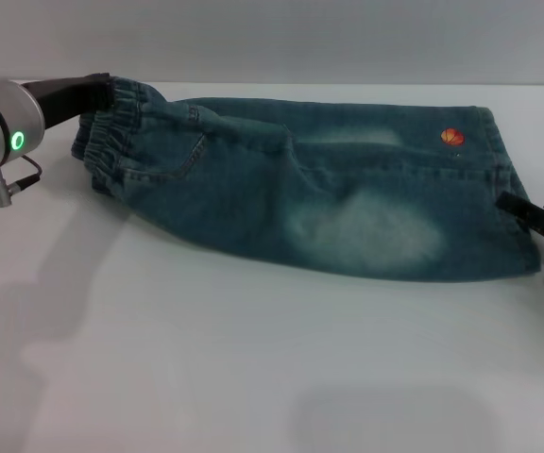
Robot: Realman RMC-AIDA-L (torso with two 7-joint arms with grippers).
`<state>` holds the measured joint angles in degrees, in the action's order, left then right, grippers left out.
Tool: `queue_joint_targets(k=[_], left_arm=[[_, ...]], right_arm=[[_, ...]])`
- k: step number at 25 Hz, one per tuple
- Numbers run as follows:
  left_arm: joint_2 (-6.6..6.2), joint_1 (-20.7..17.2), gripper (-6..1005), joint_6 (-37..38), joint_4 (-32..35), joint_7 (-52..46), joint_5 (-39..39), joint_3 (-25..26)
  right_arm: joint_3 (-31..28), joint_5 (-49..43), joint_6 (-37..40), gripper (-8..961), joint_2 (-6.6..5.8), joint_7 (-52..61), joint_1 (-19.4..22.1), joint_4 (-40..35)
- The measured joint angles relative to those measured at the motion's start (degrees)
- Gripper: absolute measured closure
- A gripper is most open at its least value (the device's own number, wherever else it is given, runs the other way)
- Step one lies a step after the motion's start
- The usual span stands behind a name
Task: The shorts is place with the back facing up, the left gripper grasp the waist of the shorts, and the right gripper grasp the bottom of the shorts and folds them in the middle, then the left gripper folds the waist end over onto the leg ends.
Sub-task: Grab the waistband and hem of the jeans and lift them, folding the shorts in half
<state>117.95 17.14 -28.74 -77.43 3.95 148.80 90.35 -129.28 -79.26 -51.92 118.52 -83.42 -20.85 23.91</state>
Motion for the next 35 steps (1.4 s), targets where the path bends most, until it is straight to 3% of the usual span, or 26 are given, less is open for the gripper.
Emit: queue_joint_targets(k=[18,35], left_arm=[[0.0,0.4,936,0.0,0.7,0.0,0.0,0.1],[0.0,0.4,935,0.0,0.7,0.0,0.0,0.2]], right_arm=[[0.4,-0.3,2.4,472,-0.72,0.0,-0.7,2.9],[0.4,-2.3,8.1,473,-0.93,-0.9,-4.7,3.2]])
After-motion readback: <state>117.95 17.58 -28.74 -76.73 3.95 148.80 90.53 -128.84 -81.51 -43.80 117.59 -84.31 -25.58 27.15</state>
